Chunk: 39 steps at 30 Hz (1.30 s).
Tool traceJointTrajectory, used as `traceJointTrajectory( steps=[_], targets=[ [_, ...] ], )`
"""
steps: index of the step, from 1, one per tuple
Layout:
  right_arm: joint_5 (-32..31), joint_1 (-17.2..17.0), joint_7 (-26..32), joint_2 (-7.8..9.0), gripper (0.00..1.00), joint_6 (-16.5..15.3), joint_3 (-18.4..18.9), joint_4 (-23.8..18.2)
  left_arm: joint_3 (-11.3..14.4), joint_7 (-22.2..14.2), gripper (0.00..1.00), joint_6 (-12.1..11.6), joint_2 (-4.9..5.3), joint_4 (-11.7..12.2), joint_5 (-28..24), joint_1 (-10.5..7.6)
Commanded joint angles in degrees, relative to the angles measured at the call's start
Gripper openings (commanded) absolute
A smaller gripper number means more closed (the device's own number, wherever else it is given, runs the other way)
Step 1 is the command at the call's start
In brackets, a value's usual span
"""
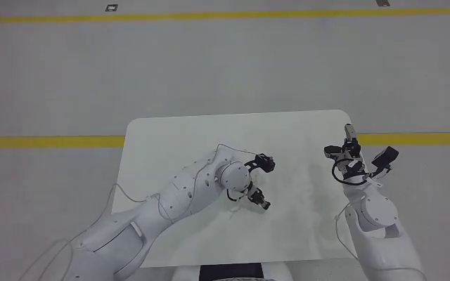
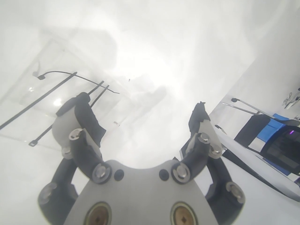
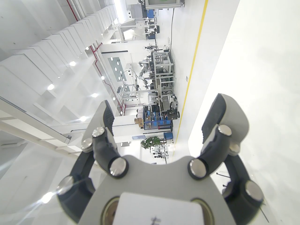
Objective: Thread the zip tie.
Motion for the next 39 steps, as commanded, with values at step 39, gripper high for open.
traceJointTrajectory(
  steps=[39],
  targets=[
    [0.0, 0.0, 0.0, 0.00, 1.00, 0.0, 0.0, 0.0, 1.1, -7.8, 1.00, -7.1, 3.44, -6.7, 5.7, -4.43]
  ],
)
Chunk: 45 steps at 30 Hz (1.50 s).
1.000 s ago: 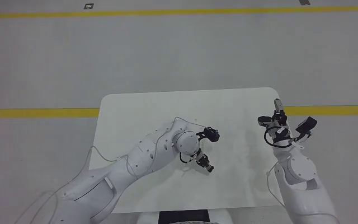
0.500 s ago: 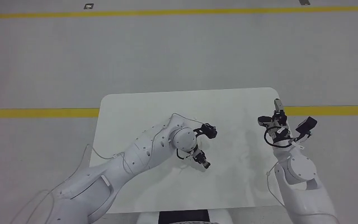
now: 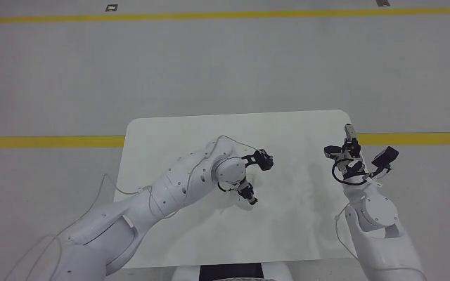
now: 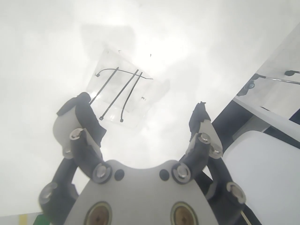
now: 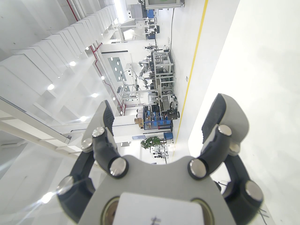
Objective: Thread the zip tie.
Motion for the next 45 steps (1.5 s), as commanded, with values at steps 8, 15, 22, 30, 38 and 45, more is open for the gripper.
traceJointTrajectory(
  steps=[8, 15, 22, 30, 38, 45],
  targets=[
    [0.0, 0.0, 0.0, 0.00, 1.00, 0.0, 0.0, 0.0, -0.3, 0.0, 1.00, -0.1, 0.22, -0.5, -0.3, -0.01],
    [0.0, 0.0, 0.0, 0.00, 1.00, 0.0, 0.0, 0.0, -0.3, 0.0, 1.00, -0.1, 0.22, -0.5, -0.3, -0.01],
    [0.0, 0.0, 0.0, 0.00, 1.00, 0.0, 0.0, 0.0, -0.3, 0.0, 1.00, -0.1, 0.22, -0.5, -0.3, -0.01],
    [0.0, 0.0, 0.0, 0.00, 1.00, 0.0, 0.0, 0.0, 2.0, -1.3, 1.00, -2.9, 0.10, -1.4, 4.7, -1.26],
    [0.0, 0.0, 0.0, 0.00, 1.00, 0.0, 0.0, 0.0, 5.8, -4.4, 1.00, -7.5, -1.31, 0.1, 7.4, -4.62],
    [0.0, 0.0, 0.0, 0.00, 1.00, 0.0, 0.0, 0.0, 10.6, -5.3, 1.00, -7.5, -2.34, 1.9, 4.1, -8.28]
  ],
)
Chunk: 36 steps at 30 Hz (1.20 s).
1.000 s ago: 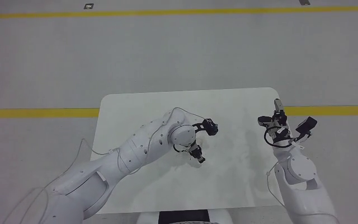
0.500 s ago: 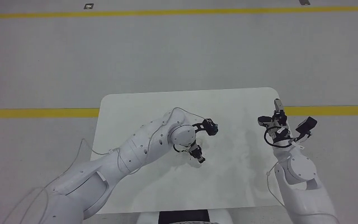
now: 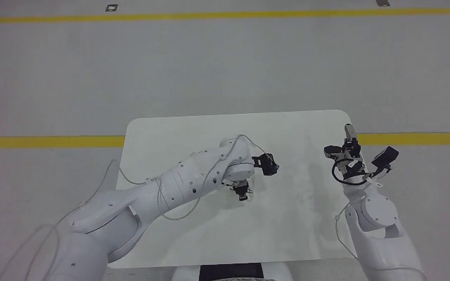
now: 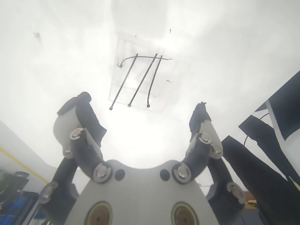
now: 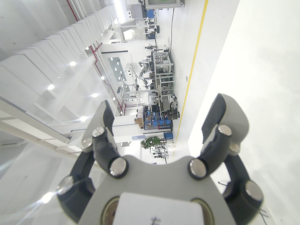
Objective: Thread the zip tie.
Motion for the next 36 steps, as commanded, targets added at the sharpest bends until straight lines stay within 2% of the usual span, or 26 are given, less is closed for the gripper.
traceJointTrajectory(
  steps=[1, 3, 9, 13, 16, 17, 19, 20, 23, 24, 26, 30, 32, 36],
  targets=[
    [0.0, 0.0, 0.0, 0.00, 1.00, 0.0, 0.0, 0.0, 1.9, -0.4, 1.00, 0.0, -0.17, 1.2, -1.7, -1.35],
    [0.0, 0.0, 0.0, 0.00, 1.00, 0.0, 0.0, 0.0, 3.8, -0.4, 1.00, 0.0, -0.39, 2.0, -0.5, -3.03],
    [0.0, 0.0, 0.0, 0.00, 1.00, 0.0, 0.0, 0.0, 3.8, -0.4, 1.00, 0.0, -0.39, 2.0, -0.5, -3.03],
    [0.0, 0.0, 0.0, 0.00, 1.00, 0.0, 0.0, 0.0, 5.0, 2.8, 1.00, 0.0, -0.21, 0.5, 2.4, -2.64],
    [0.0, 0.0, 0.0, 0.00, 1.00, 0.0, 0.0, 0.0, 6.1, 3.2, 1.00, 0.0, 0.08, -0.9, 3.2, -3.10],
    [0.0, 0.0, 0.0, 0.00, 1.00, 0.0, 0.0, 0.0, 6.2, 3.2, 0.97, 0.0, 0.22, -1.4, 3.5, -3.15],
    [0.0, 0.0, 0.0, 0.00, 1.00, 0.0, 0.0, 0.0, 6.2, 3.0, 0.62, 0.0, 0.41, -2.2, 4.1, -2.98],
    [0.0, 0.0, 0.0, 0.00, 1.00, 0.0, 0.0, 0.0, 6.2, 2.9, 0.48, 0.0, 0.53, -2.4, 4.1, -2.89],
    [0.0, 0.0, 0.0, 0.00, 1.00, 0.0, 0.0, 0.0, 6.2, 2.3, 0.31, 0.0, 0.73, -3.4, 4.5, -2.64],
    [0.0, 0.0, 0.0, 0.00, 1.00, 0.0, 0.0, 0.0, 6.2, 2.3, 0.20, 0.0, 0.76, -3.6, 4.7, -2.57],
    [0.0, 0.0, 0.0, 0.00, 1.00, 0.0, 0.0, 0.0, 6.2, 2.0, 0.06, 0.0, 0.82, -4.1, 5.3, -2.24],
    [0.0, 0.0, 0.0, 0.00, 1.00, 0.0, 0.0, 0.0, 6.2, 1.6, 0.01, 0.0, 0.86, -4.8, 6.4, -1.53],
    [0.0, 0.0, 0.0, 0.00, 1.00, 0.0, 0.0, 0.0, 6.2, 0.9, 0.04, 0.0, 0.83, -5.0, 7.2, -1.25],
    [0.0, 0.0, 0.0, 0.00, 1.00, 0.0, 0.0, 0.0, 6.2, -0.1, 0.02, 0.0, 0.50, -5.4, 9.1, -0.69]
  ],
)
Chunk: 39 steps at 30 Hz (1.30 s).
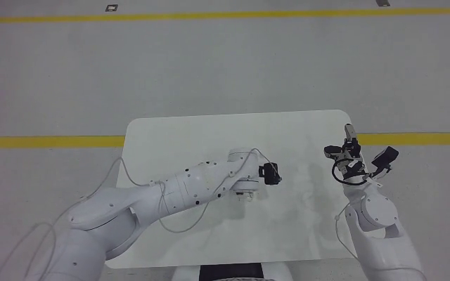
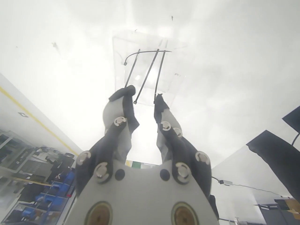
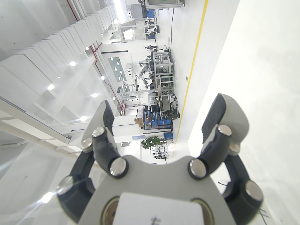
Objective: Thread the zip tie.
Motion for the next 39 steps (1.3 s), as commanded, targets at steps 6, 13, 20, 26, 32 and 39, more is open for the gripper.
traceJointTrajectory(
  steps=[6, 13, 20, 26, 32, 39],
  targets=[
    [0.0, 0.0, 0.0, 0.00, 1.00, 0.0, 0.0, 0.0, 0.0, 0.0, 0.02, 0.0, -0.83, 1.0, 1.5, 0.88],
    [0.0, 0.0, 0.0, 0.00, 1.00, 0.0, 0.0, 0.0, 0.0, 0.2, 0.11, 0.0, -2.08, 3.3, 3.3, 1.60],
    [0.0, 0.0, 0.0, 0.00, 1.00, 0.0, 0.0, 0.0, 0.0, 0.1, 0.18, 0.0, -3.61, 5.3, 5.0, 2.12],
    [0.0, 0.0, 0.0, 0.00, 1.00, 0.0, 0.0, 0.0, 0.0, 0.4, 0.23, 0.0, -4.84, 6.8, 5.7, 2.56],
    [0.0, 0.0, 0.0, 0.00, 1.00, 0.0, 0.0, 0.0, 0.0, 0.5, 0.23, 0.0, -5.91, 8.1, 6.5, 3.09],
    [0.0, 0.0, 0.0, 0.00, 1.00, 0.0, 0.0, 0.0, 0.0, 0.2, 0.22, 0.0, -6.90, 9.5, 7.8, 3.91]
  ],
)
